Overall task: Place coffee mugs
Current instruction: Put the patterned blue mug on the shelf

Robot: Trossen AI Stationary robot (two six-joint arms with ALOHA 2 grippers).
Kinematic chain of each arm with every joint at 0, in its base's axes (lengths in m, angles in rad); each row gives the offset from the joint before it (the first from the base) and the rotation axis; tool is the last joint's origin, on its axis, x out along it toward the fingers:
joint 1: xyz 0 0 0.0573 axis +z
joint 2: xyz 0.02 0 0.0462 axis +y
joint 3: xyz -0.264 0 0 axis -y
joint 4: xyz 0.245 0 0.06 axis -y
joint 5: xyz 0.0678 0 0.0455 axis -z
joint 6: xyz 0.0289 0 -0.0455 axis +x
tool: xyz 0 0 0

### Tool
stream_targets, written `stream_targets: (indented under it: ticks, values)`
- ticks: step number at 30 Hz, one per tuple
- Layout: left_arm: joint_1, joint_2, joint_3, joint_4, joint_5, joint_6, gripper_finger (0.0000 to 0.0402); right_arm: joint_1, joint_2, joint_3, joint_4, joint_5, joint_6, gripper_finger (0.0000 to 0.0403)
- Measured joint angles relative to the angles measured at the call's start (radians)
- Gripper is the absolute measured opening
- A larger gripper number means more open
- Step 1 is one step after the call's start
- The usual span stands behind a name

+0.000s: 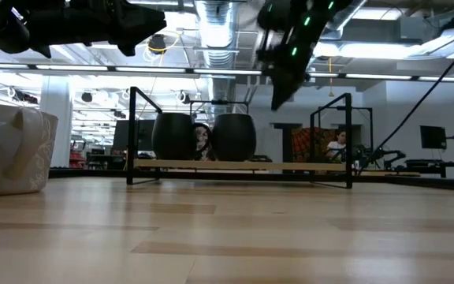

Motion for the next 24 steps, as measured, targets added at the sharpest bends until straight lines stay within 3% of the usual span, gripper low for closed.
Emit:
stream_targets:
  ticks: [9, 17, 24]
  values:
    - [0.0, 0.0, 0.0, 0.0, 0.0, -0.008, 0.0128, 0.263, -0.207, 0.0, -0.133, -0.154, 0.13, 0.0058]
    - [0.0, 0.0, 0.0, -0.003, 0.0, -0.026, 0.0128, 0.504, -0.239, 0.0, -0.368, -0.179, 0.457, 0.009]
    - [0.0, 0.0, 0.0, -0.003, 0.0, -0.026, 0.0128, 0.696, -0.235, 0.0, -0.482, -0.273, 0.755, 0.0167]
